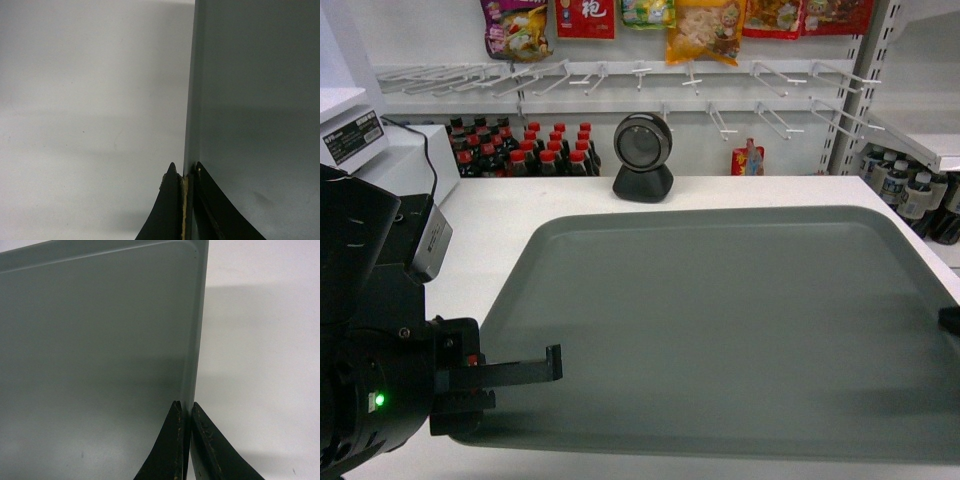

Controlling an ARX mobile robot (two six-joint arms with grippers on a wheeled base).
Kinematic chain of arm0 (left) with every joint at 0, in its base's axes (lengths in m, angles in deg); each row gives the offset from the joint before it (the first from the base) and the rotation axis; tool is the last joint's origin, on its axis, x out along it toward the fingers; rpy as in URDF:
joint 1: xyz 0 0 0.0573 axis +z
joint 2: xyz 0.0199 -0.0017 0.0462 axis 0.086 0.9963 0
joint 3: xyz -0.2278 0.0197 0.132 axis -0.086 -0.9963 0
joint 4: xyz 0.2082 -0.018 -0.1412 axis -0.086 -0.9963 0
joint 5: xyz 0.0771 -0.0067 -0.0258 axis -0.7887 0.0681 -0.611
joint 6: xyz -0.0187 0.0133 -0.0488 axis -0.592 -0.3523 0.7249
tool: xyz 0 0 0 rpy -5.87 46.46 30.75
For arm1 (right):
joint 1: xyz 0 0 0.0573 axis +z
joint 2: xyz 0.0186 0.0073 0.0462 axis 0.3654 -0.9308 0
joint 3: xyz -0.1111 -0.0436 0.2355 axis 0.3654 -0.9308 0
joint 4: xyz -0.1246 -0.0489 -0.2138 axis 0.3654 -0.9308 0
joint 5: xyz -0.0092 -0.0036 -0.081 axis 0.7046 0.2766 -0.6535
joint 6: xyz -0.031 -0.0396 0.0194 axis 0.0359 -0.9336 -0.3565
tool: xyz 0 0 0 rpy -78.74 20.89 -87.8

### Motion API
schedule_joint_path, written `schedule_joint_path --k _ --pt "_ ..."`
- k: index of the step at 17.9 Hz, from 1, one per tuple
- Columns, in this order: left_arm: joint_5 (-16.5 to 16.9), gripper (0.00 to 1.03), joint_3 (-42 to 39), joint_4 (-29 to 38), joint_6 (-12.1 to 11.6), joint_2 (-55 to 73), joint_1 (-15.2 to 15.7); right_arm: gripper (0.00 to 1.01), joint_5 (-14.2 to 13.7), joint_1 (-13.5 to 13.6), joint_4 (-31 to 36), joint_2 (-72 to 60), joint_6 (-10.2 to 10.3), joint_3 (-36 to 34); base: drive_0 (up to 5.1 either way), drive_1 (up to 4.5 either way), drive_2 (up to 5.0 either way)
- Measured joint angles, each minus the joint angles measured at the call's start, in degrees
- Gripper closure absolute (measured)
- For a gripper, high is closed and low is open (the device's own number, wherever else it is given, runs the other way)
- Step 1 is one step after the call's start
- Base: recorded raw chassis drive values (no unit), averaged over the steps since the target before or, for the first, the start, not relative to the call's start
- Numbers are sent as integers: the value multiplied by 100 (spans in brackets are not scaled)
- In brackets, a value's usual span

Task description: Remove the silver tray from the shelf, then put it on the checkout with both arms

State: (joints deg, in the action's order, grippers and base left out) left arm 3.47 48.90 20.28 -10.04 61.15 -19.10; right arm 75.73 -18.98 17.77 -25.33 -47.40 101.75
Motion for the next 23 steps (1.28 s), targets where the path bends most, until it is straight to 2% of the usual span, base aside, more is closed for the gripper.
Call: schedule_joint_path --k 1,3,5,6,8,11,13,14,16,17,19,20,21,22,23 --pt "260 100 236 227 -77 310 365 99 426 -31 142 -557 -39 463 0 0 0" --pt "605 100 662 393 -256 721 754 99 588 17 153 -1388 -26 1209 0 0 0" --pt "719 100 1071 459 -446 1239 962 99 634 111 142 -2135 11 1897 0 0 0" --pt "750 100 1373 466 -579 1635 1012 99 542 170 85 -2625 0 2319 0 0 0" --pt "782 100 1738 382 -623 2223 1032 99 240 293 -72 -3204 -103 2796 0 0 0" --pt "737 100 1810 369 -573 2730 979 99 -144 402 -120 -3633 -313 2942 0 0 0" --pt "623 100 1891 396 -560 2848 879 99 -317 426 118 -3775 -356 2907 0 0 0" --pt "610 92 1882 535 -546 2870 831 90 -387 409 389 -3759 -498 2820 0 0 0" --pt "518 76 1749 675 -568 2769 767 76 -337 369 662 -3567 -575 2590 0 0 0" --pt "435 65 1515 785 -592 2470 662 63 -293 278 1001 -3209 -616 2312 0 0 0" --pt "343 50 1193 837 -616 1685 520 48 -138 140 1377 -2476 -741 1853 0 0 0" --pt "7 39 914 1303 -850 929 297 39 -109 111 1443 -2041 -776 1698 0 0 0" --pt "-326 30 697 1821 -1134 245 17 46 -813 138 3147 -2105 -780 1436 0 0 0" --pt "-466 27 363 2793 -1567 -431 -258 57 -1447 140 4079 -2103 -785 1003 0 0 0" --pt "-264 36 55 3593 -1834 -656 -153 68 -1663 140 4658 -2061 -787 348 0 0 0"
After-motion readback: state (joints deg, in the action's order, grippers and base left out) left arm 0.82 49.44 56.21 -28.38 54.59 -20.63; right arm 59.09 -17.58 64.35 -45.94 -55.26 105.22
